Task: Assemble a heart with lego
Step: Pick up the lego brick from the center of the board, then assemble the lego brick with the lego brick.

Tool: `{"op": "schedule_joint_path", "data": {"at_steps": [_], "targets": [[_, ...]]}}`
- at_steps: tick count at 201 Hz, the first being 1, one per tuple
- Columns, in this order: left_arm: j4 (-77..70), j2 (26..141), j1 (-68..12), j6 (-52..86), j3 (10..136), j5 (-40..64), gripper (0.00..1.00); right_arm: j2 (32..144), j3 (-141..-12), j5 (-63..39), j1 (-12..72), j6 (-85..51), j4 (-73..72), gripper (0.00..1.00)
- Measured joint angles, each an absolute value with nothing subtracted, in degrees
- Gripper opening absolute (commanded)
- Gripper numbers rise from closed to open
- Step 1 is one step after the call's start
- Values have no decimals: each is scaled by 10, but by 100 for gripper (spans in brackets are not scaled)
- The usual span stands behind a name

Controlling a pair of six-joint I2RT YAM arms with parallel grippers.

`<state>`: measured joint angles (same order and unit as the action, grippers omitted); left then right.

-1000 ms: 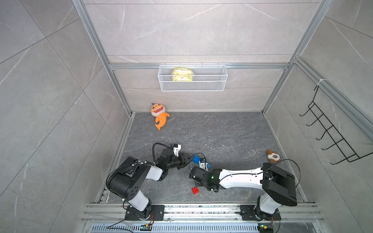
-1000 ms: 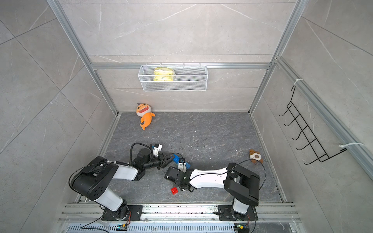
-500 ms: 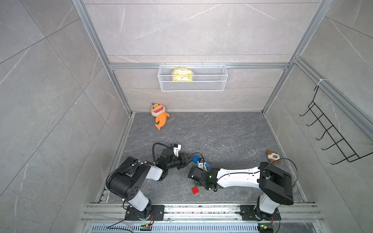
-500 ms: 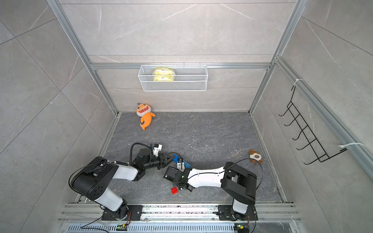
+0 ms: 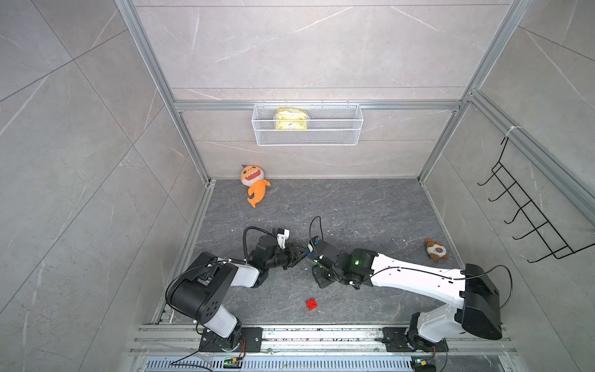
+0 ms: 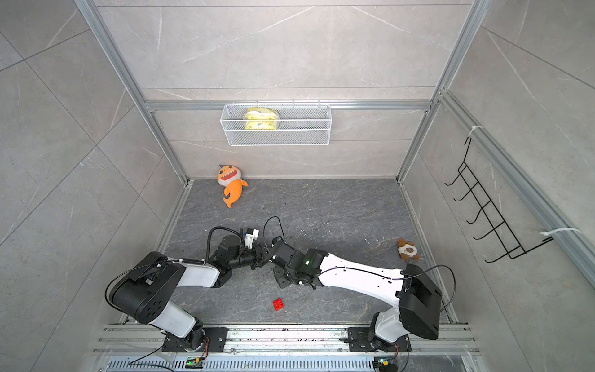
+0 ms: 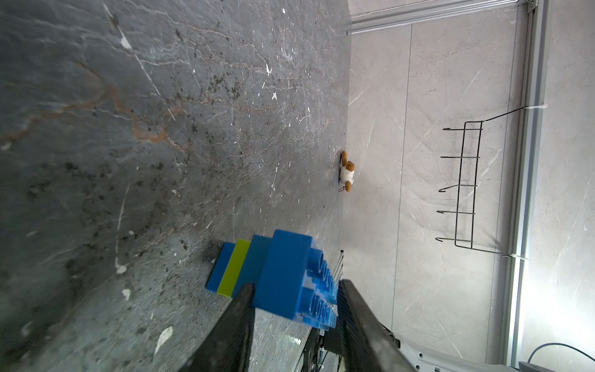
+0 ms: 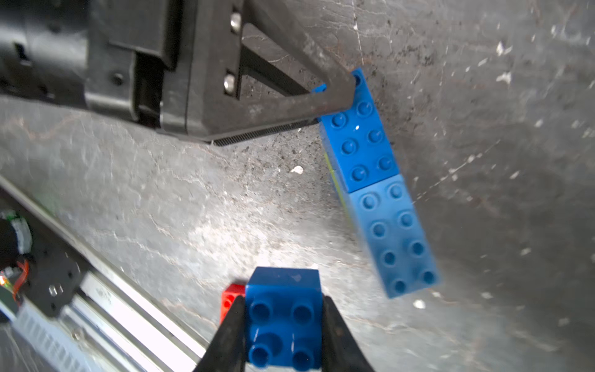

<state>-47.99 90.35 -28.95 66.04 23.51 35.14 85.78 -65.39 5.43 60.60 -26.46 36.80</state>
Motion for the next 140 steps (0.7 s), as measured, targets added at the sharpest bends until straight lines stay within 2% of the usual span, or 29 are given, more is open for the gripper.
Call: {"op": "schedule_joint_path", "data": {"at_steps": [49, 140], "targets": [[-476, 902, -289, 660, 235, 351, 43, 856, -681, 1, 495, -127, 429, 19], [-476, 902, -289, 660, 235, 351, 42, 926, -718, -44, 472, -25, 458, 18]]}}
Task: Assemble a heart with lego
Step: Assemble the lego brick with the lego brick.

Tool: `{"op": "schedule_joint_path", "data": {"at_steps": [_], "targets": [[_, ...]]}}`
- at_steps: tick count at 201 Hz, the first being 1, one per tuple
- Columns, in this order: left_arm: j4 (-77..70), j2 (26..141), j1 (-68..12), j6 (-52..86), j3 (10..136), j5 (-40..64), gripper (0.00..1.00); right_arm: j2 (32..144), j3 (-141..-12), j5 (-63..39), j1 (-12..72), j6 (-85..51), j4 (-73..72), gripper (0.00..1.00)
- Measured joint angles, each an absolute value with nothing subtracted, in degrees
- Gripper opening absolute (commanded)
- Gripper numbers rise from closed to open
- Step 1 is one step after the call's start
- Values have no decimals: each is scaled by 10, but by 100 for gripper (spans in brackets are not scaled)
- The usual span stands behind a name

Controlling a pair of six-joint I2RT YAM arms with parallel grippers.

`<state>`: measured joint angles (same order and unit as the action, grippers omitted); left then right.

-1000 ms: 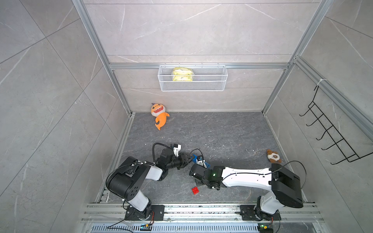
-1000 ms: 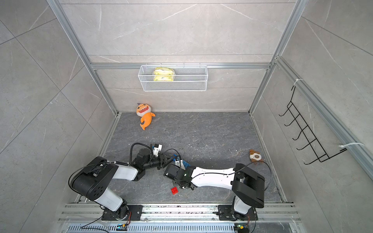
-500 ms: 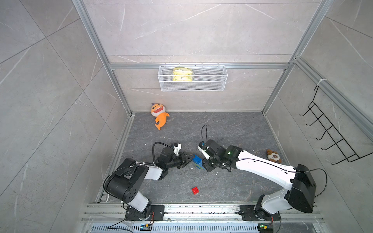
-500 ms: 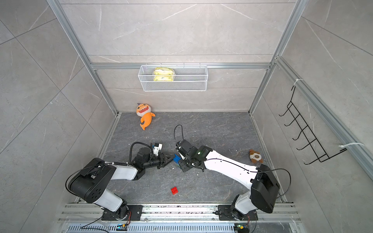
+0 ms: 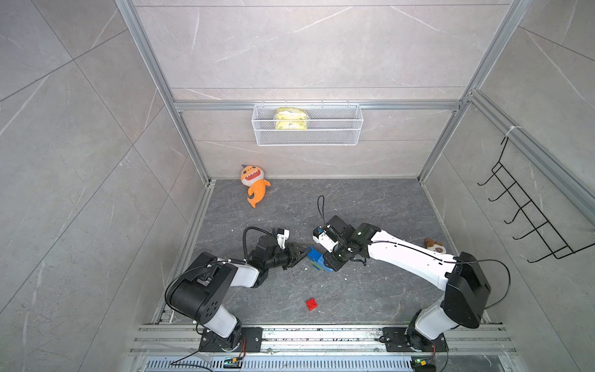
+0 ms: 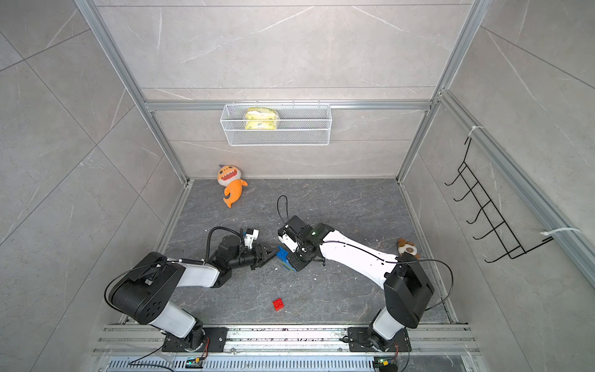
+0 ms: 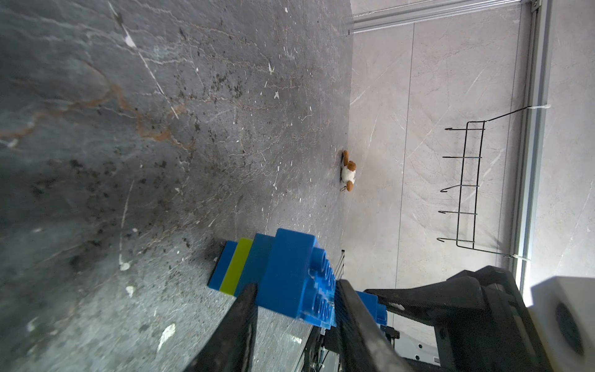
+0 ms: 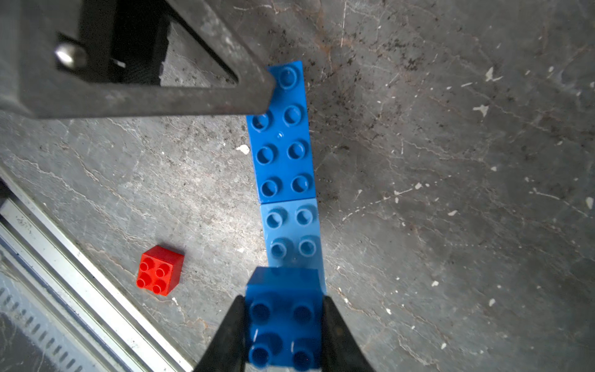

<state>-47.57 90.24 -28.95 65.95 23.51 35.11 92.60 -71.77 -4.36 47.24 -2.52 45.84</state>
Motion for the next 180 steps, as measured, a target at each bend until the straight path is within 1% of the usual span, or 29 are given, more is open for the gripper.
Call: {"op": "schedule_joint_path", "data": {"at_steps": [67, 139, 180], "targets": [[-476, 903, -289, 660, 235, 351, 42, 954, -738, -55, 464, -1, 459, 18], [-476, 905, -289, 660, 235, 351, 42, 955, -734, -55, 464, 13, 460, 18], [-485, 919, -289, 660, 235, 351, 41, 941, -705, -55, 464, 18, 417, 19]]}}
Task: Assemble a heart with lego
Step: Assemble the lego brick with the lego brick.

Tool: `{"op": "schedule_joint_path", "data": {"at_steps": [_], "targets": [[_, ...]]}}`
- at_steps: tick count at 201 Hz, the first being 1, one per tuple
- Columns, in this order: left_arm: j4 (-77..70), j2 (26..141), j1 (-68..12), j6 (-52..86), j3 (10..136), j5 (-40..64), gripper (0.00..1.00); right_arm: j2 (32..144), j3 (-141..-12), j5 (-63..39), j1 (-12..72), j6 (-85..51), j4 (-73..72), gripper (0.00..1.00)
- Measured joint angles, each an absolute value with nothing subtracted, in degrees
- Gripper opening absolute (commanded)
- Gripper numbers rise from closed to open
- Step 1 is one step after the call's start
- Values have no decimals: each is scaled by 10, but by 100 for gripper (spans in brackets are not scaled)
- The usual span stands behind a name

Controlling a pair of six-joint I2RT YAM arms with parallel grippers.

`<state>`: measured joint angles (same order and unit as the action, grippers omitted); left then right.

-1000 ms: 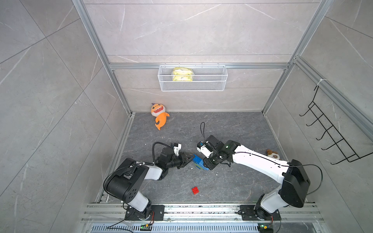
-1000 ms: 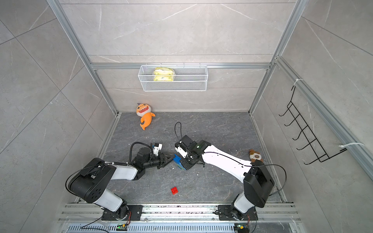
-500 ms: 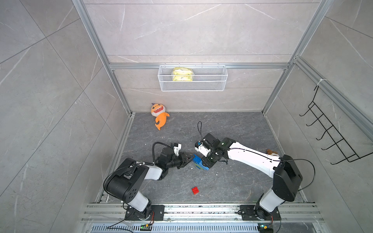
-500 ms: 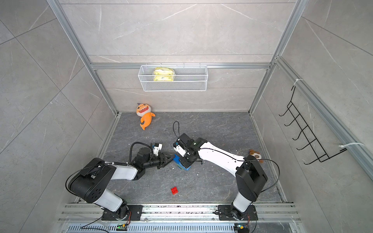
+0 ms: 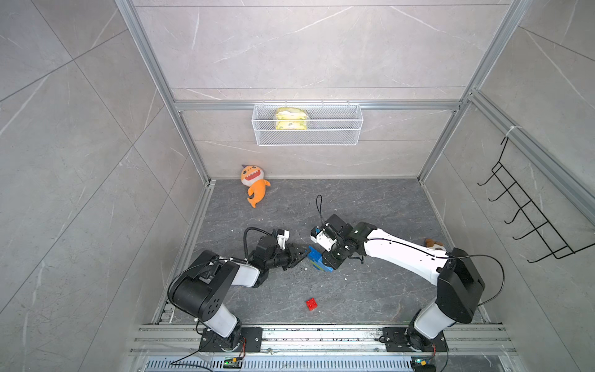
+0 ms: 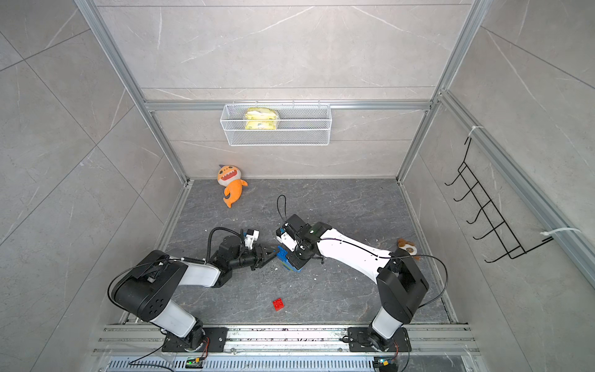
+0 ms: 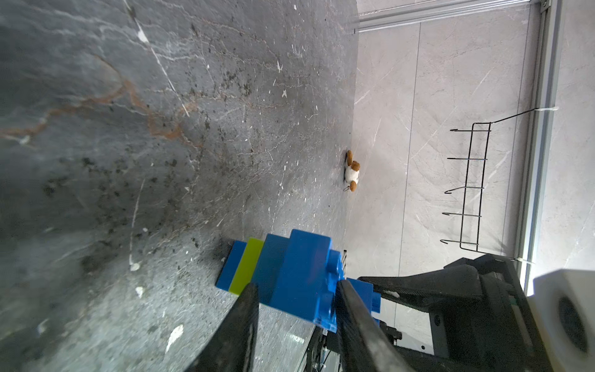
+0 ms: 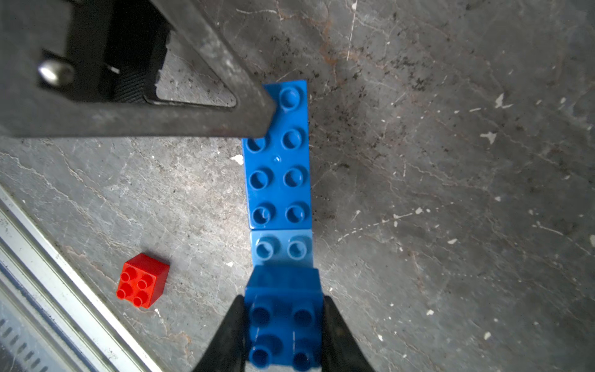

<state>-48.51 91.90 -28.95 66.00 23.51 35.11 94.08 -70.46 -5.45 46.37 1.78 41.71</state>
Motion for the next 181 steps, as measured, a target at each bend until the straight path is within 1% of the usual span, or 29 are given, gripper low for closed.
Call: {"op": "schedule_joint_path", "data": {"at_steps": [27, 96, 181], "targets": [[-491, 922, -289, 660, 235, 351, 41, 935, -692, -58, 464, 24, 397, 19], [-494, 922, -289, 660, 235, 351, 41, 932, -686, -60, 464, 28, 398, 19], [-503, 929, -290, 660, 235, 360, 41, 892, -648, -58, 453, 7, 387, 19]]}}
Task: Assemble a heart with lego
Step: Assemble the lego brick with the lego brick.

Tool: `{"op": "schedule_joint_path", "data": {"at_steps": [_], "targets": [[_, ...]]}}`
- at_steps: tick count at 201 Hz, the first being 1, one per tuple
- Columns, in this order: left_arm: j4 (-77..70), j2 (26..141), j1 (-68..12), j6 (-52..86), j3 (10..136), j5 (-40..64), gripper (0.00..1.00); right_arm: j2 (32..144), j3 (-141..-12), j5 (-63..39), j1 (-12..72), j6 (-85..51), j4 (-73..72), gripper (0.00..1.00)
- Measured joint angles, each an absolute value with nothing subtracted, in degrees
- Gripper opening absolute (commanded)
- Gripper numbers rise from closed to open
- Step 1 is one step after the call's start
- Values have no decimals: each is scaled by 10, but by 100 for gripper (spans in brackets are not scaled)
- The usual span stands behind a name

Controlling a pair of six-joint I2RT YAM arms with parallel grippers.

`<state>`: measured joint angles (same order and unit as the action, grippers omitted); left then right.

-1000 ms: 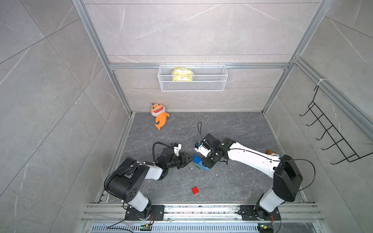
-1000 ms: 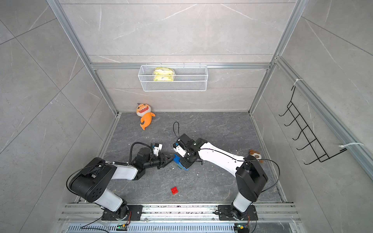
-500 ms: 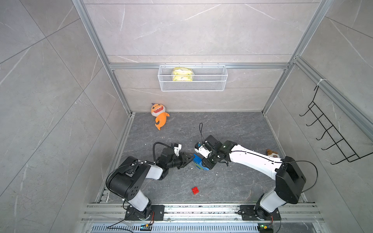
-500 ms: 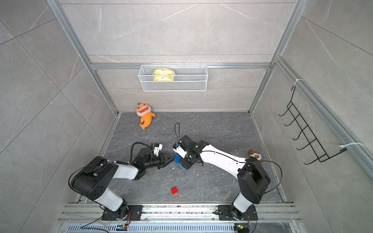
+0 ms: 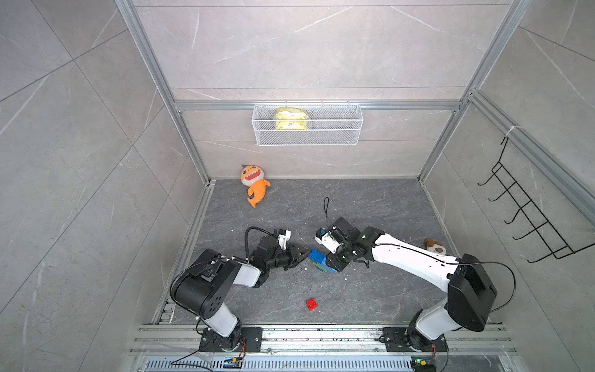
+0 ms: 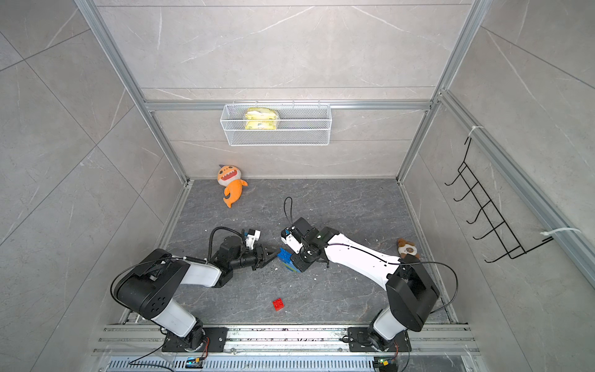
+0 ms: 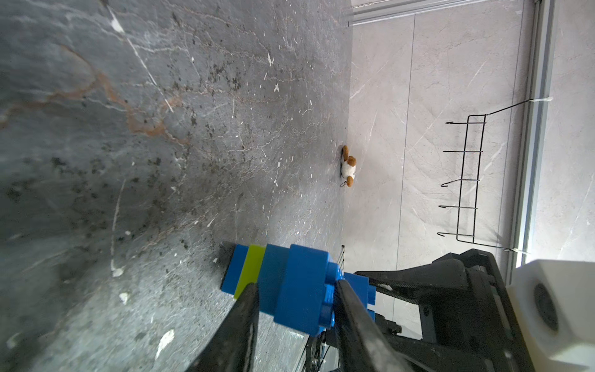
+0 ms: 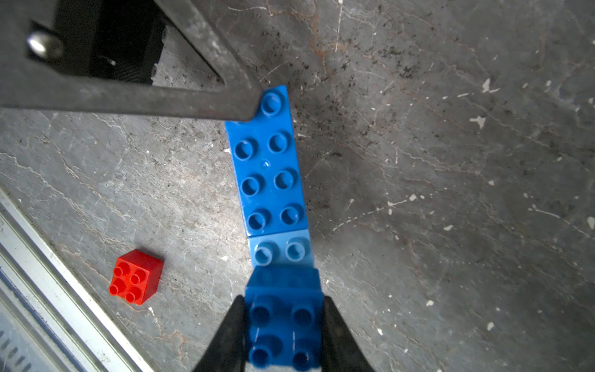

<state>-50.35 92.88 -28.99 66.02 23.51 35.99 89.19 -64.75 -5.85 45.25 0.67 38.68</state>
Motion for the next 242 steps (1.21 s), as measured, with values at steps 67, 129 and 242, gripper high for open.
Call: {"op": "schedule_joint_path", "data": {"at_steps": [67, 129, 242], "targets": [[-510, 931, -289, 660, 235, 360, 41, 881, -623, -90, 445, -4, 345, 19], [-519, 939, -289, 661, 235, 361, 41, 867, -616, -99, 445, -9, 349, 19], [-536, 953, -289, 669, 235, 361, 41, 861, -623, -91, 446, -30, 363, 19]]}}
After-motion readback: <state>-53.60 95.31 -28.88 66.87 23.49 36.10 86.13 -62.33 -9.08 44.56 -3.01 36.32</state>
